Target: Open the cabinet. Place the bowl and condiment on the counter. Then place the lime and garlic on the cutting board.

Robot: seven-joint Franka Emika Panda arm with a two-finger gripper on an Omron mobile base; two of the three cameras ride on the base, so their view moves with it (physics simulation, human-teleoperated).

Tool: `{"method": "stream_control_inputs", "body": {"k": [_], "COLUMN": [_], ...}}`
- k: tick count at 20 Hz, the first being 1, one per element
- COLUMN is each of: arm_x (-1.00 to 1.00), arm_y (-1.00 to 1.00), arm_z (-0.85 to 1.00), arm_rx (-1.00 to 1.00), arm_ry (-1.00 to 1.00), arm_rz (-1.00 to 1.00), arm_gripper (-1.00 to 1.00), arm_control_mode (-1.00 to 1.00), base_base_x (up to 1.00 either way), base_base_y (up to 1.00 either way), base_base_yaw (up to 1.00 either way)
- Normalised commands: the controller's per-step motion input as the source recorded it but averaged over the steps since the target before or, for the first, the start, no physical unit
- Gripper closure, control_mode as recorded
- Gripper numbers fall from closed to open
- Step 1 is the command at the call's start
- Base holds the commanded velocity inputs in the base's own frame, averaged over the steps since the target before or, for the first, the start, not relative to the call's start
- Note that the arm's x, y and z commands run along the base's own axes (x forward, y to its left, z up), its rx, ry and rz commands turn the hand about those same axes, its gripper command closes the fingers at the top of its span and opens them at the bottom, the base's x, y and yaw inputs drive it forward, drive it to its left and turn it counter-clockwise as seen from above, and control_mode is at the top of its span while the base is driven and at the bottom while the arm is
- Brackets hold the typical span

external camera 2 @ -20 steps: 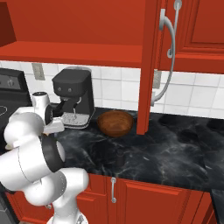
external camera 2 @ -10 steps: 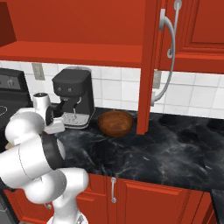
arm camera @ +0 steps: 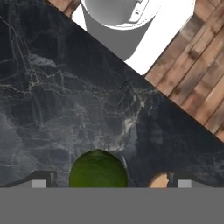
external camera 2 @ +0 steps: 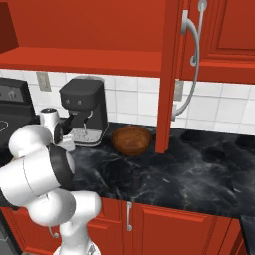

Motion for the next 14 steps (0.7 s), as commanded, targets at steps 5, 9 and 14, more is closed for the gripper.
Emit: {"method": "stream_control_inputs", "body": {"k": [5,9,14], "arm_x": [0.13,0.18,0.10], "arm_y": [0.06,0.09,0.05], "arm_z": [-0.15,-0.17,-0.09], "arm_rx": [0.00,0.00,0.00], "arm_ry": [0.04,0.06,0.05], "arm_rz": [0.02,0.01,0.00], "arm_gripper": [-1.00,-1.00,-1.00], "arm_control_mode": [-1.00,-1.00,-1.00], "base_base_x": [0.00,0.00,0.00], "base_base_y": [0.00,0.00,0.00], "base_base_yaw": [0.00,0.00,0.00]}}
